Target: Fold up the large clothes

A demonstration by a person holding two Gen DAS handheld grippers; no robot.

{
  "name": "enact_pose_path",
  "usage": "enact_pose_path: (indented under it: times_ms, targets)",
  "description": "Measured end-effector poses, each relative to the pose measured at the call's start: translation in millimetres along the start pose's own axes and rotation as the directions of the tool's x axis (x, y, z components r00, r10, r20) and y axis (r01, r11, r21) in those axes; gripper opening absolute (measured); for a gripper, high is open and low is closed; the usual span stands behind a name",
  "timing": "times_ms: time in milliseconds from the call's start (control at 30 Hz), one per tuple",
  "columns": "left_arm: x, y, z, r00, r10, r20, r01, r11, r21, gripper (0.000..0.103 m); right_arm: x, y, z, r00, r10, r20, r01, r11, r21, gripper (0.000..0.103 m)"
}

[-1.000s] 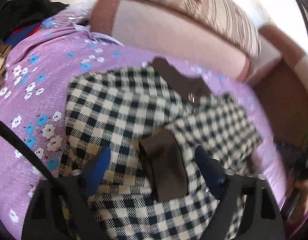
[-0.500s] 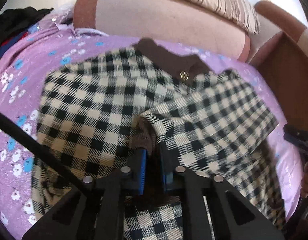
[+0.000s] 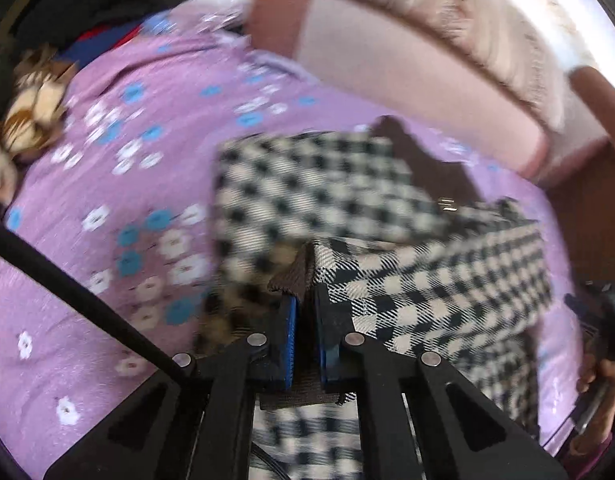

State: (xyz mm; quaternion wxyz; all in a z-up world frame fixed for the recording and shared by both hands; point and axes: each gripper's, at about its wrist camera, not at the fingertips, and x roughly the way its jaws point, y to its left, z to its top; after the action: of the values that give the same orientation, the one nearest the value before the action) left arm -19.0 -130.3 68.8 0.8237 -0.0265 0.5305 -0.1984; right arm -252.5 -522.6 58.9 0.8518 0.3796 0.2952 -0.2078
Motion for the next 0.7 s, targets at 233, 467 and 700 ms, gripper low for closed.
enact_pose_path:
  times_ms: [233, 467, 700]
  targets:
    - [0, 20, 5, 0.999, 0.049, 0.017, -0.048, 0.998, -0.035, 0.005, 54, 15, 28, 0.993, 0.101, -0.066, -0.101, 0.995, 0.014, 0.090]
    - [9, -3, 3, 0.997, 0.066, 0.041, -0.068, 0.996, 0.063, 0.005, 91, 36, 19, 0.987, 0.083, -0.134, -0.095, 0.992, -0.082, 0.006]
    - [32, -30, -8, 0.997, 0.071, 0.029, -0.074, 0.987, 0.141, 0.005, 78, 34, 19, 0.993, -0.108, -0.036, 0.099, 0.975, -0.200, 0.005]
